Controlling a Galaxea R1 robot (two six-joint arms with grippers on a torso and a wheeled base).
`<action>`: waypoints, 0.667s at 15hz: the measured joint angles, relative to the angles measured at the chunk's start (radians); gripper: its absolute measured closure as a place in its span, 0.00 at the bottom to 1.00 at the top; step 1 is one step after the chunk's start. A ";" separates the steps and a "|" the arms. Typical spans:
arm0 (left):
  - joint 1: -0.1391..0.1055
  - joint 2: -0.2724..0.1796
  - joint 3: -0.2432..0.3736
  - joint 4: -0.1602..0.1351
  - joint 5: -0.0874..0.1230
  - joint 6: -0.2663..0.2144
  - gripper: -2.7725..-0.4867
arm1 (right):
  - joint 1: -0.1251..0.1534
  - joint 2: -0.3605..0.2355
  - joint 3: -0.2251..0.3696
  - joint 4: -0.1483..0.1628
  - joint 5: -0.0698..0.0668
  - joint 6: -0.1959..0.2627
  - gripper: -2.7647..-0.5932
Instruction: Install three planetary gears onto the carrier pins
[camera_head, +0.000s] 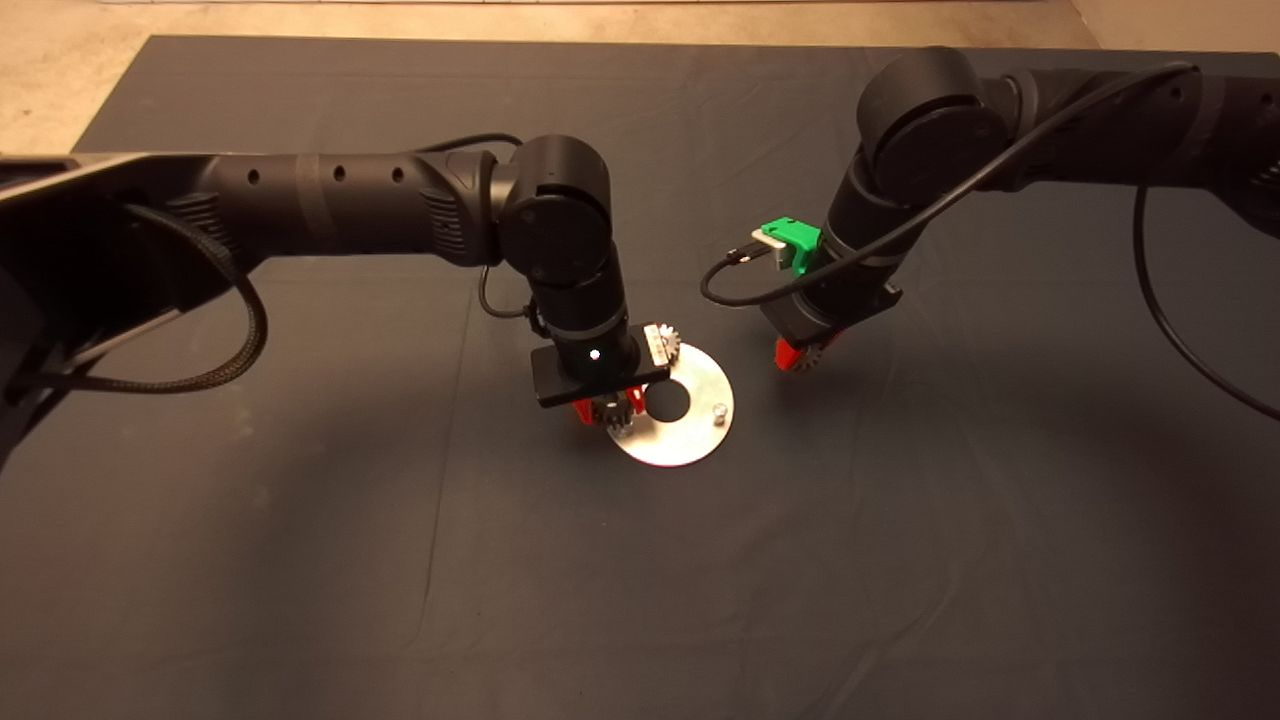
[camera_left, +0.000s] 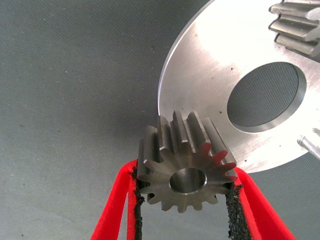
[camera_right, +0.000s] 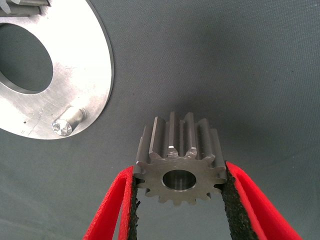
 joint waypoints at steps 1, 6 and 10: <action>0.000 0.000 0.000 0.000 0.000 0.000 0.85 | 0.000 0.000 0.000 0.000 0.000 0.000 0.83; 0.000 0.001 0.000 0.000 -0.001 0.000 0.85 | 0.000 0.000 0.000 0.000 0.000 0.000 0.83; 0.000 0.000 0.000 0.000 -0.001 0.000 0.85 | 0.000 0.000 0.000 0.000 0.000 0.000 0.83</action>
